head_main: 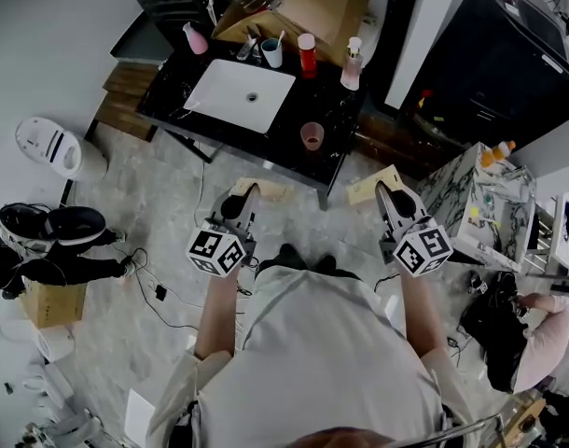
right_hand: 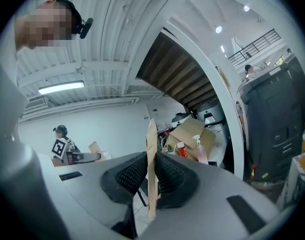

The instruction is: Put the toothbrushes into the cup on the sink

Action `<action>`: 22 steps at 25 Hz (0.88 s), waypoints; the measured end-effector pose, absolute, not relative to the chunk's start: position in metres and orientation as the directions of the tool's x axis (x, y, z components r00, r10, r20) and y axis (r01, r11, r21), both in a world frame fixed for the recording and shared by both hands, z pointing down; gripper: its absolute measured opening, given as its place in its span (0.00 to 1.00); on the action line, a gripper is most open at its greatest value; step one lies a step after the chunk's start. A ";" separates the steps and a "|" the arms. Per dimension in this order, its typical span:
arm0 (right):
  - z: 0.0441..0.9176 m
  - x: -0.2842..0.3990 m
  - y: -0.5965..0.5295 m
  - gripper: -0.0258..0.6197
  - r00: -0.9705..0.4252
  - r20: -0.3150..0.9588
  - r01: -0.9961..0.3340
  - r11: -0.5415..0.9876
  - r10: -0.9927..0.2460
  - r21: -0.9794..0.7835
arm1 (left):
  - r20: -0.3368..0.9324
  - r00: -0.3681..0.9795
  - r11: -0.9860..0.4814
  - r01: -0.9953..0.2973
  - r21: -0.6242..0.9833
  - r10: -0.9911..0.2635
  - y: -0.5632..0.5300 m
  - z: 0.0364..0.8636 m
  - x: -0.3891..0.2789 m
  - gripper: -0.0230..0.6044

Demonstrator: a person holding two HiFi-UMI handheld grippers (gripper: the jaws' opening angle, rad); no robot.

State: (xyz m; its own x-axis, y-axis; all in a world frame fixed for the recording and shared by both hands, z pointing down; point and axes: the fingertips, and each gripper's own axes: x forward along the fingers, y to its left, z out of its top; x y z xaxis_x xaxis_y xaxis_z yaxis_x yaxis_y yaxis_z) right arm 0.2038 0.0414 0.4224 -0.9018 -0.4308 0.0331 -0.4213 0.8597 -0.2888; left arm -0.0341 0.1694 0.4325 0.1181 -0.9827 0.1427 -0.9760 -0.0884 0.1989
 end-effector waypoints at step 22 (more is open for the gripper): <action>0.427 0.145 -0.020 0.14 -0.823 0.065 -0.555 0.773 -0.564 -0.307 | 0.167 0.241 -0.200 -0.952 0.231 -0.956 0.070 0.447 -0.109 0.09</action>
